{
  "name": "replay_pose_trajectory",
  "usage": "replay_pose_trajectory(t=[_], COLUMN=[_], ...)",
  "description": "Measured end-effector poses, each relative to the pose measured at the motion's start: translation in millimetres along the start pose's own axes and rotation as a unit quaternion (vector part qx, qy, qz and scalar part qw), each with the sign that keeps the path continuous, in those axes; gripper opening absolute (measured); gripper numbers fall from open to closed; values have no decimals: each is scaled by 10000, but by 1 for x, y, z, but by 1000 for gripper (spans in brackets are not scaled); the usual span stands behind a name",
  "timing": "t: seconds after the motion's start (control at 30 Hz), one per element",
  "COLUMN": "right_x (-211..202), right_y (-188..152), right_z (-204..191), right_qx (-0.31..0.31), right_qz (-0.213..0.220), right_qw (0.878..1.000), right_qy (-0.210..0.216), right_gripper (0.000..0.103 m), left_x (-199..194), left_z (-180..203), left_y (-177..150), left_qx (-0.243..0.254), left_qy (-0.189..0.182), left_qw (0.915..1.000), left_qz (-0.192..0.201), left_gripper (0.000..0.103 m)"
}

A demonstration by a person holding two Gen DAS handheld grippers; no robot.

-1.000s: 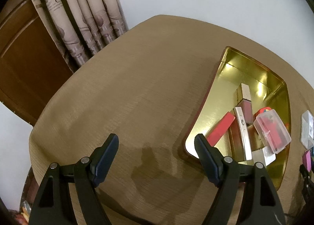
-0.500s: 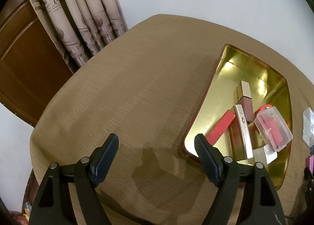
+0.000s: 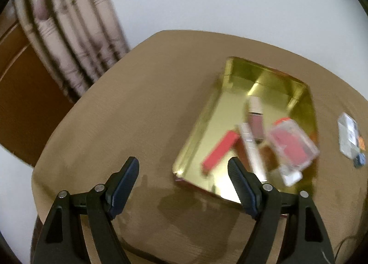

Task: Organize rigid objects
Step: 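Lift the pink block with the right gripper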

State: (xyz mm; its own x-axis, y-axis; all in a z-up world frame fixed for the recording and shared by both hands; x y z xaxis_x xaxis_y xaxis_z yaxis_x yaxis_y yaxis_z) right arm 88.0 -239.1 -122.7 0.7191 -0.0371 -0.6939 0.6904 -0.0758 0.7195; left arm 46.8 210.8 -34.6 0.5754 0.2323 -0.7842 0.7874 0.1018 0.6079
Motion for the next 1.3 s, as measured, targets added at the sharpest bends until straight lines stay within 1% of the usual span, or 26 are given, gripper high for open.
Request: replay_pose_trajectory(t=[0.1, 0.17, 0.3, 0.33, 0.4, 0.47, 0.53, 0.57, 0.63, 0.7, 0.8, 0.87, 0.97, 1.03, 1.1, 1.27, 1.3], right_x=[8, 15, 19, 18, 21, 18, 19, 19, 19, 21, 22, 22, 21, 21, 22, 22, 22], right_y=[7, 13, 16, 15, 18, 16, 16, 16, 16, 17, 17, 17, 16, 16, 16, 17, 17], right_z=[16, 22, 24, 26, 21, 25, 24, 23, 22, 20, 24, 23, 23, 23, 24, 23, 23], right_qx=[104, 200, 258, 260, 266, 272, 270, 274, 282, 284, 294, 300, 322, 334, 336, 334, 333], right_qz=[-3, -8, -5, -3, -5, -1, -1, -1, -1, 0, 1, 1, 4, 3, 5, 4, 5], right_qw=[9997, 9993, 9991, 9991, 9991, 9991, 9991, 9991, 9991, 9991, 9991, 9991, 9991, 9991, 9991, 9991, 9991], right_qy=[-233, -308, -330, -330, -319, -318, -319, -317, -311, -309, -299, -295, -274, -255, -251, -253, -255], right_gripper=[30, 30, 30, 30, 30, 30, 30, 30, 30, 30, 30, 30, 30, 30, 30, 31, 31], left_x=[-14, -23, -33, -34, -34, -31, -29, -26, -21, -15, -3, 4, 13, 17, 26, 44, 48], left_z=[28, 53, 109, 128, 155, 185, 213, 227, 244, 264, 284, 294, 303, 309, 310, 314, 315], left_y=[4, 6, 11, 11, 12, 11, 10, 9, 10, 10, 14, 17, 19, 20, 23, 29, 30], left_qx=[393, 699, 1125, 1259, 1386, 1499, 1559, 1619, 1634, 1737, 1780, 1800, 1926, 2002, 1971, 1827, 1810], left_qy=[-214, -340, -866, -1052, -1287, -1573, -1718, -1832, -1952, -2163, -2194, -2281, -2232, -2131, -2223, -2173, -2154], left_qw=[9989, 9968, 9898, 9864, 9819, 9759, 9722, 9689, 9658, 9587, 9570, 9545, 9531, 9538, 9521, 9546, 9550], left_qz=[134, 179, 117, 57, -51, -212, -314, -390, -503, -634, -655, -676, -687, -693, -723, -898, -934], left_gripper=[77, 78, 80, 80, 80, 80, 80, 80, 80, 80, 80, 80, 80, 80, 80, 78, 76])
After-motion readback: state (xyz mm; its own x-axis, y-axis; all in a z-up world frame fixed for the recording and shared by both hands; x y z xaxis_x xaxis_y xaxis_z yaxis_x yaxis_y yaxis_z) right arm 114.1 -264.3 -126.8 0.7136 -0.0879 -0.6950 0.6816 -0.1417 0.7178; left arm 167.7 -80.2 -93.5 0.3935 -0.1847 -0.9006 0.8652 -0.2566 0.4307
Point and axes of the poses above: each gripper's, at about its wrist camera, not at the fingertips, and x roughly the way its jaws point, z to its right, y to its top, the point moved 7 cm from there along x, roughly the way its jaws point, and after that the axes turned 3 degrees about z, right-handed, at the moved point
